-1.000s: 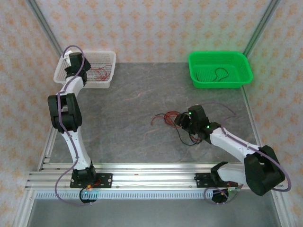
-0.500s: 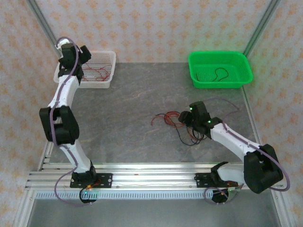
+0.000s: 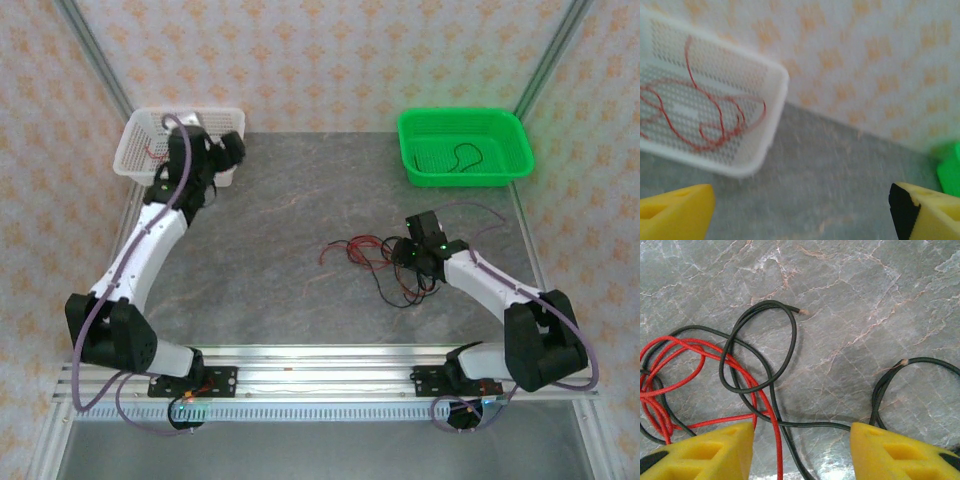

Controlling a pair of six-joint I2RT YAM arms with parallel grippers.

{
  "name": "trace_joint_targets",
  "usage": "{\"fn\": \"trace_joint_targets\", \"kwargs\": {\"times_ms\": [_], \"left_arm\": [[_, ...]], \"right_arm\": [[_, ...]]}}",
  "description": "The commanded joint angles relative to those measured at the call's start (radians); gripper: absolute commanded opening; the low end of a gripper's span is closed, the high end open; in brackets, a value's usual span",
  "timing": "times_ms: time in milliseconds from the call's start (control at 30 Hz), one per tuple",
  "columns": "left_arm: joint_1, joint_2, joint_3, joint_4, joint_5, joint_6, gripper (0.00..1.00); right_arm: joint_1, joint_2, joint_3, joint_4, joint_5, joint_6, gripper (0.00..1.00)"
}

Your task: Untangle the cables

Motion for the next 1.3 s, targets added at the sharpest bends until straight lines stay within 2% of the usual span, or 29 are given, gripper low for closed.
{"fn": "trace_joint_targets", "kwargs": {"times_ms": [0, 167, 467, 900, 1033, 1067, 1133, 1267], "left_arm": [[-0.06, -0.09, -0.079, -0.034, -0.033, -0.042, 0.9], [-0.155, -0.148, -0.157, -0.066, -0.077, -0.053, 0.89], [-0.262, -0.217, -0.268, -0.063, -0.084, -0.071, 0.88], [-0.274, -0.275, -0.319, -0.037, -0.088, -0.067, 0.88], [-0.274, -0.266, -0.32, -0.037, -0.073, -0.062, 0.88], [-0.274, -0.266, -0.321, -0.036, -0.071, -0.062, 0.88], [-0.274, -0.267, -0.325, -0.033, -0.065, -0.064, 0.87], [-0.274, -0.268, -0.326, -0.026, -0.054, -0.066, 0.87]], "right_arm": [[-0.01, 0.039, 0.021, 0.037, 0.017, -0.015, 0.52], [-0.011, 0.123, 0.071, 0.07, 0.017, -0.001, 0.49], [-0.012, 0.235, 0.149, 0.069, 0.057, 0.033, 0.47], [-0.011, 0.362, 0.214, 0.037, 0.104, 0.056, 0.41], [-0.008, 0.402, 0.219, 0.047, 0.104, 0.062, 0.33], [-0.007, 0.407, 0.219, 0.049, 0.105, 0.062, 0.27], [-0.002, 0.409, 0.218, 0.051, 0.108, 0.064, 0.02], [0.004, 0.366, 0.217, 0.052, 0.112, 0.062, 0.0]]}}
